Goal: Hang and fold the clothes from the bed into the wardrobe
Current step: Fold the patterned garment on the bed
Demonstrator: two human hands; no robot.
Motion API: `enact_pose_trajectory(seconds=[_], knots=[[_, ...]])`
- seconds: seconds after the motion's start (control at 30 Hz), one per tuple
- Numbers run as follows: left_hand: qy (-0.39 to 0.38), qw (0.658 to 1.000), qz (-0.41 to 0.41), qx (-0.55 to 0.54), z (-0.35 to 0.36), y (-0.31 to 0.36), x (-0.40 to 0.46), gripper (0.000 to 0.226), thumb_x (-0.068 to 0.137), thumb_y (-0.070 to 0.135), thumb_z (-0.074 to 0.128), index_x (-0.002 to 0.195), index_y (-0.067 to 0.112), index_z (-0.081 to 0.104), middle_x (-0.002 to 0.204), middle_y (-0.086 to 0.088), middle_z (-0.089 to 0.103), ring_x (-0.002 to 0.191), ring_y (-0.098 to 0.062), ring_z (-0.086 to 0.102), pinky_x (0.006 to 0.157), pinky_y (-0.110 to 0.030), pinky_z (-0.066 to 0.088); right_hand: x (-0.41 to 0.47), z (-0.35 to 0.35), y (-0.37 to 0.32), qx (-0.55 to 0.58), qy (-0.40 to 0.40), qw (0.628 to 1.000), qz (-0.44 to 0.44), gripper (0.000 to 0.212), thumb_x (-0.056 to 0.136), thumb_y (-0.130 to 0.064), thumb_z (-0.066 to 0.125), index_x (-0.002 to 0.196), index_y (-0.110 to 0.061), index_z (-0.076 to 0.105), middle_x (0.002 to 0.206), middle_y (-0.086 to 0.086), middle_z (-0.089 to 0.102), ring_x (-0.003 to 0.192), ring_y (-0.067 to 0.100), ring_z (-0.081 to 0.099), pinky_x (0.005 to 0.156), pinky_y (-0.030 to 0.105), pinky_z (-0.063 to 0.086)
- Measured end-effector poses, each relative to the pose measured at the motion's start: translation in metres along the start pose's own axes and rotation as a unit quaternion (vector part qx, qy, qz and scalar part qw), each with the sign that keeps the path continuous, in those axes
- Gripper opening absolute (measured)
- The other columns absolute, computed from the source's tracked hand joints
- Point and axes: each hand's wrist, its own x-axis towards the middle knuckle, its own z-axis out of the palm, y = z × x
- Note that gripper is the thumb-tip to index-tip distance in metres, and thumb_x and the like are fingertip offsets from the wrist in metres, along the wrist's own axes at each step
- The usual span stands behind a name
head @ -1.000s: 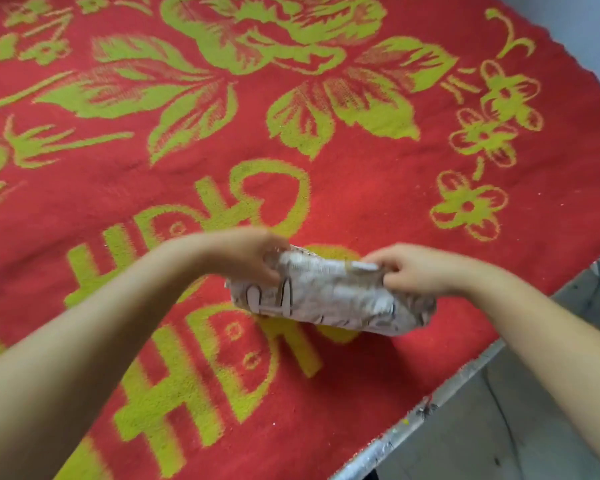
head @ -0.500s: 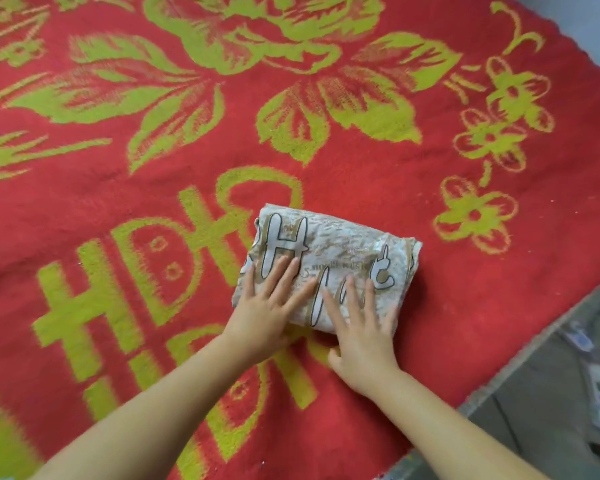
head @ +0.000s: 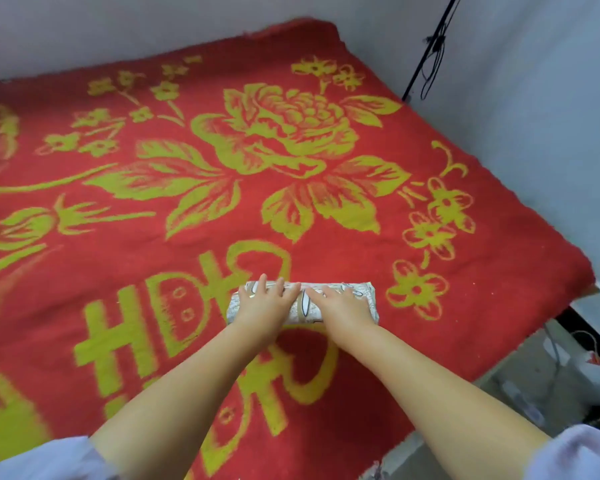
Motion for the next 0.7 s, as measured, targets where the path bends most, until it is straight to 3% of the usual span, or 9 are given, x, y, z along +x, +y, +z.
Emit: enact_pose_trajectory(seconds=[0.17,0.37,0.57,0.7], knots=[[0.031,0.997,-0.066,0.004,-0.108,-0.036,-0.092,0.084,0.090,0.001,0.051,0.152,0.029,0.001,0.159,-0.004,0.014,0.145,-0.037,0.009,0.107,-0.059,0.026,-0.069,-0.116,-0.040,-0.028,0.053,0.995,-0.075,0.078,0.091,-0.001,0.048,0.151,-0.035,0.013,0.152,0.003,0.031,0.139,0.040,0.027,0.103,0.052,0.038],[0.106,0.976,-0.191,0.020,-0.188,-0.091,-0.208,0.081,0.092,0.004,0.051,0.152,0.030,0.003,0.157,-0.004,0.020,0.145,-0.037,0.014,0.104,-0.056,0.029,-0.131,-0.220,-0.113,-0.059,0.143,0.966,-0.209,0.079,0.088,-0.001,0.048,0.151,-0.037,0.016,0.146,0.002,0.040,0.129,0.034,0.043,0.096,0.046,0.045],[0.137,0.922,-0.361,-0.014,-0.192,-0.112,-0.336,0.070,0.095,0.007,0.041,0.151,0.030,0.007,0.153,-0.002,0.026,0.141,-0.035,0.022,0.101,-0.050,0.034,-0.189,-0.257,-0.203,-0.136,0.209,0.894,-0.372,0.072,0.091,-0.002,0.042,0.150,-0.035,0.018,0.138,0.003,0.047,0.120,0.033,0.052,0.087,0.042,0.050],[0.140,0.867,-0.475,-0.055,-0.158,-0.083,-0.436,0.066,0.094,0.011,0.044,0.150,0.028,0.014,0.147,-0.003,0.035,0.135,-0.033,0.032,0.096,-0.047,0.038,-0.252,-0.236,-0.255,-0.183,0.208,0.821,-0.500,0.072,0.090,-0.004,0.044,0.150,-0.035,0.019,0.140,0.001,0.046,0.121,0.031,0.052,0.089,0.042,0.049]])
